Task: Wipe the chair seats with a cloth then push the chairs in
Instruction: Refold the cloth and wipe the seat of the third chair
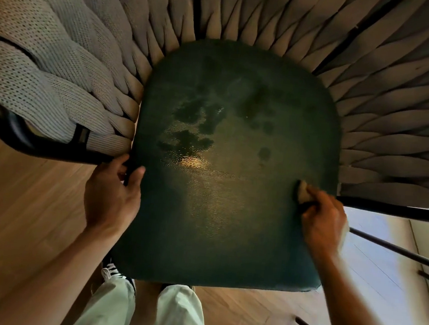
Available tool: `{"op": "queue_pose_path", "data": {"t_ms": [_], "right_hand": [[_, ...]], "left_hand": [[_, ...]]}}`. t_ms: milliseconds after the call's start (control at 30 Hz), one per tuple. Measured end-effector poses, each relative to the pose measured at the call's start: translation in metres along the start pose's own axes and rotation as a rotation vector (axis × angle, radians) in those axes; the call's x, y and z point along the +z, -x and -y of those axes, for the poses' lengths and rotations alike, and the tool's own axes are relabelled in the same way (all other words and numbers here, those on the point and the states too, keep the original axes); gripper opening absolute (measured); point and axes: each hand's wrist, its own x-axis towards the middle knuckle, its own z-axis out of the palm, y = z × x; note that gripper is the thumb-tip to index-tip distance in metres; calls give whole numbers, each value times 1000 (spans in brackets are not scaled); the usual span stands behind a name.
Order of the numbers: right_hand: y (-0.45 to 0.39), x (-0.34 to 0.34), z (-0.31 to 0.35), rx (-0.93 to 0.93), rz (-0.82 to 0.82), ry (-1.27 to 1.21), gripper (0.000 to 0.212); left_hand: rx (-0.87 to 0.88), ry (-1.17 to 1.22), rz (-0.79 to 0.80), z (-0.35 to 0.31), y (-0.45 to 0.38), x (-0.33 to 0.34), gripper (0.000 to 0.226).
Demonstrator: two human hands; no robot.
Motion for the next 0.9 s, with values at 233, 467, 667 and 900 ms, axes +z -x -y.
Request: {"op": "queue_pose_path", "data": {"t_ms": [233,467,667,900], "right_hand": [[-17,-6,-15,139,-62,-85,43],[6,24,48,-127,-21,-177,39],[50,76,170,-437,70,-337,44],[88,107,262,-468,67,-330,26]], "left_hand": [[-45,33,-20,-7,2,-1,32],[-68,104,-24,-1,-1,-3,30],[-278,227,15,-2,-3,-11,40],[-345,320,20,-6,-6,-19,47]]}}
